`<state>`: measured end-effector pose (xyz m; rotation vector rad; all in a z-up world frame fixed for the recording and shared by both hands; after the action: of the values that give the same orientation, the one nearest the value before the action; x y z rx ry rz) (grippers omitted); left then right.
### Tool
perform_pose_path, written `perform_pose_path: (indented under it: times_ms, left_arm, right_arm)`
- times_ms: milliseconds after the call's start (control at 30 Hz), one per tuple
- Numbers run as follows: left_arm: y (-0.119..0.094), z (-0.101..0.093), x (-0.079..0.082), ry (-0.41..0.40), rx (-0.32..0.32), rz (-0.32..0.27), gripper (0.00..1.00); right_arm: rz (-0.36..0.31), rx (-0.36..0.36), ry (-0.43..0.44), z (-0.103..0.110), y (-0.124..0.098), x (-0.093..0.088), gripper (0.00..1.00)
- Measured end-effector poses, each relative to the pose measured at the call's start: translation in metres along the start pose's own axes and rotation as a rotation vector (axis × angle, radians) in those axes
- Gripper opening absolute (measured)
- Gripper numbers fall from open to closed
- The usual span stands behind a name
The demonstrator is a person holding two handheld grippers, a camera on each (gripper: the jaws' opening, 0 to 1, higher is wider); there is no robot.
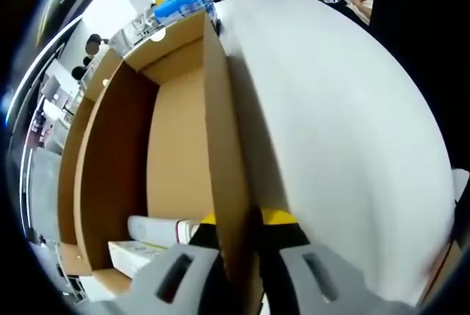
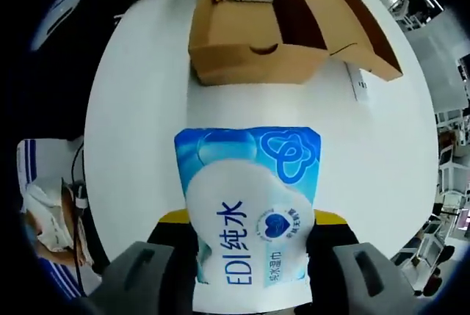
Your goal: Operate the shoe box by opening the lid, removing the specified soft item, and placing it in the target area until the item is outside and the box remains undamaged.
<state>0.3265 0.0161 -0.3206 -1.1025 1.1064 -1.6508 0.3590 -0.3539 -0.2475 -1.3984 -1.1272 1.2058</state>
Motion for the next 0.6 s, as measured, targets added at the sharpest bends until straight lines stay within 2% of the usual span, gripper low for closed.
perform_pose_path:
  times_ms: [600]
  left_arm:
    - [-0.0002,-0.0005,-0.0004,0.001,0.001,0.003,0.07]
  right_arm:
    - [-0.006,0.016,-0.003,-0.0007,0.0036,0.0034,0.61]
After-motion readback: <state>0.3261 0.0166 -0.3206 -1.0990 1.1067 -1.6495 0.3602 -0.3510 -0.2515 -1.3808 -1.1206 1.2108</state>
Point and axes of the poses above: the point that each gripper's makers call its tool centre point, and the gripper's own axes: y roughly forward along the fingers, z roughly to its left, x roughly out of its top, the point moved 1 cm from there along -y, roughly backward along the fingers, and after that the axes turned 12 degrees about z, right-handed, at the moved point
